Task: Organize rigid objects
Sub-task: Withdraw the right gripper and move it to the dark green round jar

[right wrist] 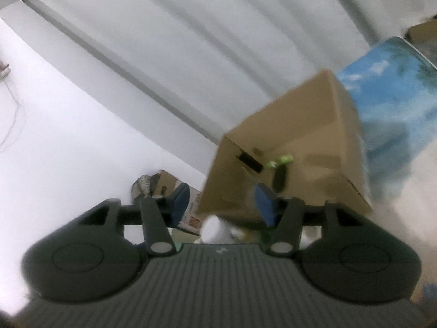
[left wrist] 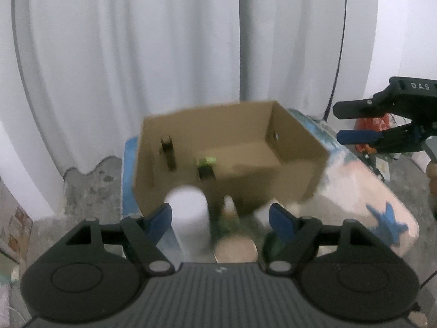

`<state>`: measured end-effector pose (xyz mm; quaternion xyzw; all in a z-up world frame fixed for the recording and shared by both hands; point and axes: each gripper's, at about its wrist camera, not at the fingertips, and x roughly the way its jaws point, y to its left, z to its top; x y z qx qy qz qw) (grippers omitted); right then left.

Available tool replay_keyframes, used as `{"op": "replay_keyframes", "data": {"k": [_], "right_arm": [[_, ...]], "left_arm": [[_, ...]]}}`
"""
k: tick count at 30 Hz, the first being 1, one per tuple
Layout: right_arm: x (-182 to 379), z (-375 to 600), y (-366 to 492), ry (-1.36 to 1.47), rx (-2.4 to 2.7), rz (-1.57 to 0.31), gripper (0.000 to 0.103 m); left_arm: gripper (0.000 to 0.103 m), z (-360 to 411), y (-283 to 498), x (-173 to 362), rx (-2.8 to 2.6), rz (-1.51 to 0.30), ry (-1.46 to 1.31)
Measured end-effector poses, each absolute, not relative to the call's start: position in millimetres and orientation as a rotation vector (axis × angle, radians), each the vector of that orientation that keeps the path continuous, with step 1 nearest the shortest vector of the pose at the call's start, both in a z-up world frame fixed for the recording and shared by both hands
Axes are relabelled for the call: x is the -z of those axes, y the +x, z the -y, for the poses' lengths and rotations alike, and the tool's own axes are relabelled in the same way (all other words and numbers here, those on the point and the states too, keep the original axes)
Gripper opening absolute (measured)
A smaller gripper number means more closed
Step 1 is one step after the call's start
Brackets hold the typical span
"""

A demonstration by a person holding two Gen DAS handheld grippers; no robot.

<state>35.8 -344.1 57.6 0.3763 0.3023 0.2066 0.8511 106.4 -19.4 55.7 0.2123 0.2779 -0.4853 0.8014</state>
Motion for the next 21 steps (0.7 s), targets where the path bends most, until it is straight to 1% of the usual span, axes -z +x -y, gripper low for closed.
{"op": "replay_keyframes", "data": {"k": [3, 5, 11, 15, 21], "right_arm": [[-32, 344, 14, 0.786, -0.398, -0.657, 0.059], [-18, 335, 9, 0.755, -0.365, -0.686, 0.067], [16, 322, 16, 0.692, -0.335, -0.784, 0.074], [30, 313, 24, 0.665, -0.333, -0.819, 0.076], [43, 303, 35, 0.636, -0.351, -0.866, 0.077]], "left_arm": [[0.079, 10, 92, -34, 1.047, -0.614, 0.465], [0.079, 10, 83, -17, 1.047, -0.619, 0.494], [0.079, 24, 58, 28, 1.103, -0.617, 0.602], [0.079, 40, 49, 57, 1.136, -0.651, 0.625], [0.079, 55, 50, 69, 1.156, -0.690, 0.640]]}}
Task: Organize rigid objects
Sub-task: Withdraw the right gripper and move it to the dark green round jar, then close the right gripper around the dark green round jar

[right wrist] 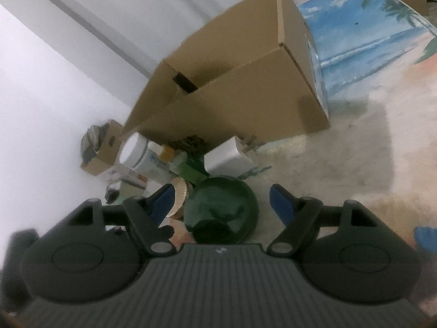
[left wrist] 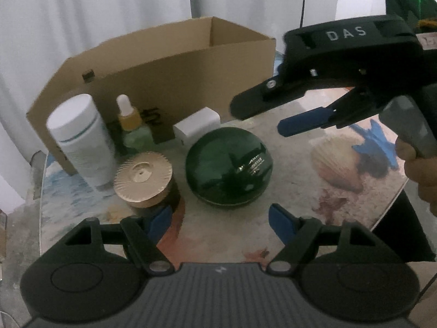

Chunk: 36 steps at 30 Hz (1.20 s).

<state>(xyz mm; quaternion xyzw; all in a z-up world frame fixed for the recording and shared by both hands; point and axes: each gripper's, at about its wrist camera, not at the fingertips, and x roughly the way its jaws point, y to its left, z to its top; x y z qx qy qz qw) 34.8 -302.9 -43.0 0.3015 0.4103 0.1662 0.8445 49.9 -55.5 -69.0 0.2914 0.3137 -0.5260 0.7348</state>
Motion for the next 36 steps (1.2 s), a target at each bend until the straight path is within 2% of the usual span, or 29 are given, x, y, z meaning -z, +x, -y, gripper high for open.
{"op": "replay_keyframes", "data": {"k": [21, 36], "right_arm": [[65, 279, 52, 0.598, -0.427, -0.962, 0.078], [61, 306, 16, 0.577, -0.403, -0.994, 0.080]], "left_arm": [[0.080, 74, 41, 73, 1.198, -0.718, 0.653], [0.080, 63, -1, 62, 1.307, -0.687, 0.692]]}}
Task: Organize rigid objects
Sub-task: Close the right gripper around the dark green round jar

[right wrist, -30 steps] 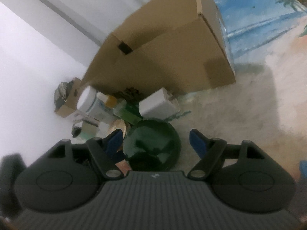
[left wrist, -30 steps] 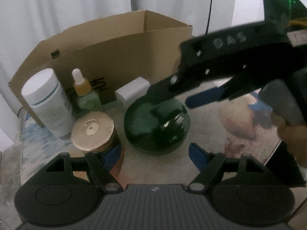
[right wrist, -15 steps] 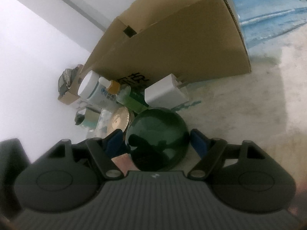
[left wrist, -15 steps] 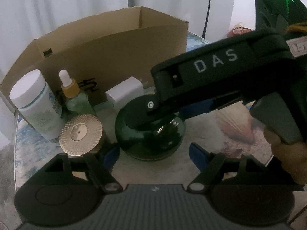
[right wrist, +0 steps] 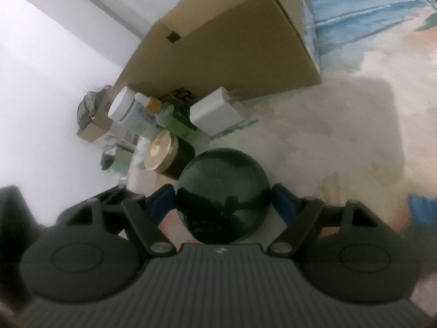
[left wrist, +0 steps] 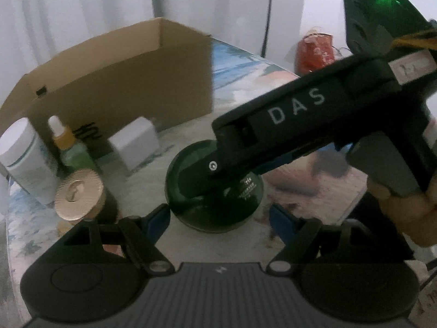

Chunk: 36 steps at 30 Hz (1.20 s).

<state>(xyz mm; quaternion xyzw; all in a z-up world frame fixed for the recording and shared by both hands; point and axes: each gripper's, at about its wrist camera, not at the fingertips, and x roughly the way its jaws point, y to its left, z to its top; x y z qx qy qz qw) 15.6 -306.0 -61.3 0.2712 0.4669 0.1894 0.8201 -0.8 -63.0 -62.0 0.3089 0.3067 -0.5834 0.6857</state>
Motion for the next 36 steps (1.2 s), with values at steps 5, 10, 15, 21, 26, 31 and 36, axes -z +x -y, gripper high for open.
{"op": "replay_keyframes", "data": {"k": [5, 10, 15, 21, 26, 31, 36], "right_arm": [[61, 319, 2, 0.579, -0.391, -0.995, 0.080], [61, 323, -3, 0.588, -0.393, -0.978, 0.080], [60, 323, -1, 0.569, -0.386, -0.957, 0.080], [64, 323, 4, 0.569, -0.377, -0.954, 0.080], [66, 322, 7, 0.566, -0.388, -0.952, 0.080], [70, 319, 8, 0.574, -0.402, -0.953, 0.080], [71, 318, 8, 0.578, -0.406, -0.945, 0.080]], "left_arm": [[0.080, 63, -17, 62, 1.357, -0.675, 0.729], [0.078, 62, -25, 65, 1.336, -0.576, 0.784], [0.078, 69, -23, 70, 1.315, -0.565, 0.815], [0.080, 79, -19, 76, 1.318, -0.575, 0.827], [0.080, 86, -18, 81, 1.319, -0.589, 0.839], [0.080, 92, -15, 84, 1.323, -0.605, 0.832], [0.079, 93, -14, 84, 1.332, -0.609, 0.816]]}}
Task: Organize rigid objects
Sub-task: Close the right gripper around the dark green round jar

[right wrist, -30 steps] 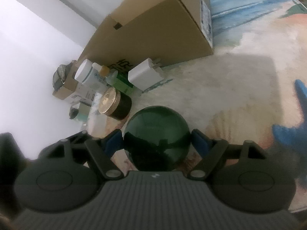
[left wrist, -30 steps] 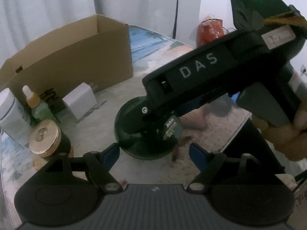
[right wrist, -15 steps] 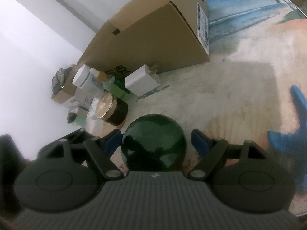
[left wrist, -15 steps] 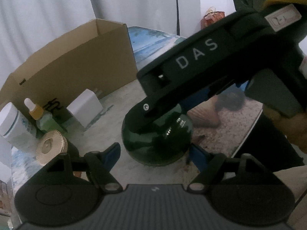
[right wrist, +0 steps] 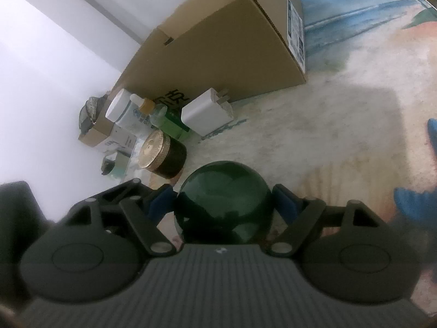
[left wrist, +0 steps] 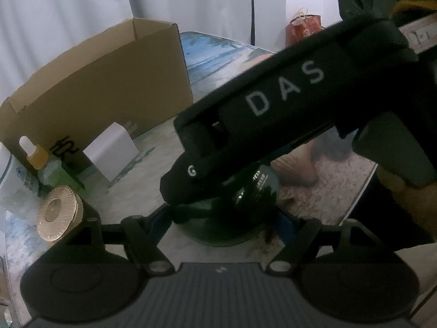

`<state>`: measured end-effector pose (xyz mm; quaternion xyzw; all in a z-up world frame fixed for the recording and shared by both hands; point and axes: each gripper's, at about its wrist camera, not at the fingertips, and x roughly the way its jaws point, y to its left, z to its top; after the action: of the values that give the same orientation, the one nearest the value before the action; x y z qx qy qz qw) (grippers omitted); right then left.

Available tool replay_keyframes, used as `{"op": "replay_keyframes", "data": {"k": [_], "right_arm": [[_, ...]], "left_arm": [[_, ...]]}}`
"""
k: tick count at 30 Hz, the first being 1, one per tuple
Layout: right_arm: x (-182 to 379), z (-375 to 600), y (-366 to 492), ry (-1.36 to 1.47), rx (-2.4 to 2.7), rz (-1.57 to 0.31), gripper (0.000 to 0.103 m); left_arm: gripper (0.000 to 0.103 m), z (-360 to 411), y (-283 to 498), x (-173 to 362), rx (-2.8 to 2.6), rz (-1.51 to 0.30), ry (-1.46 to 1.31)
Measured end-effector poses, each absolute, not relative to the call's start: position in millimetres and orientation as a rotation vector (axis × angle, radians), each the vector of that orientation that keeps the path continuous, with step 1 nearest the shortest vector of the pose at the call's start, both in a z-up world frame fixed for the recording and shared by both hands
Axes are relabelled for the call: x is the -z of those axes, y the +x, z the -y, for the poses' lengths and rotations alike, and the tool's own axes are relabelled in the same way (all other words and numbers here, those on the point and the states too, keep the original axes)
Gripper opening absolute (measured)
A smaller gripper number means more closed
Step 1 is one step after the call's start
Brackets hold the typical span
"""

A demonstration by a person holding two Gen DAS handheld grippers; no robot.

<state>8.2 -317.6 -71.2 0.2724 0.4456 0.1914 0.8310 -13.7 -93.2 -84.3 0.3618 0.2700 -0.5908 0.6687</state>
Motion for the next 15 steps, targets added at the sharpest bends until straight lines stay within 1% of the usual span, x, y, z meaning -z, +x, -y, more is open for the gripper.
{"op": "replay_keyframes", "data": {"k": [2, 15], "right_arm": [[71.3, 316.6, 7.6, 0.572, -0.401, -0.940, 0.078], [66.5, 312.8, 1.5, 0.549, -0.397, -0.917, 0.078]], "left_arm": [[0.078, 93.5, -13.7, 84.0, 1.334, -0.607, 0.816], [0.078, 92.8, -15.9, 76.2, 1.324, -0.609, 0.797]]}}
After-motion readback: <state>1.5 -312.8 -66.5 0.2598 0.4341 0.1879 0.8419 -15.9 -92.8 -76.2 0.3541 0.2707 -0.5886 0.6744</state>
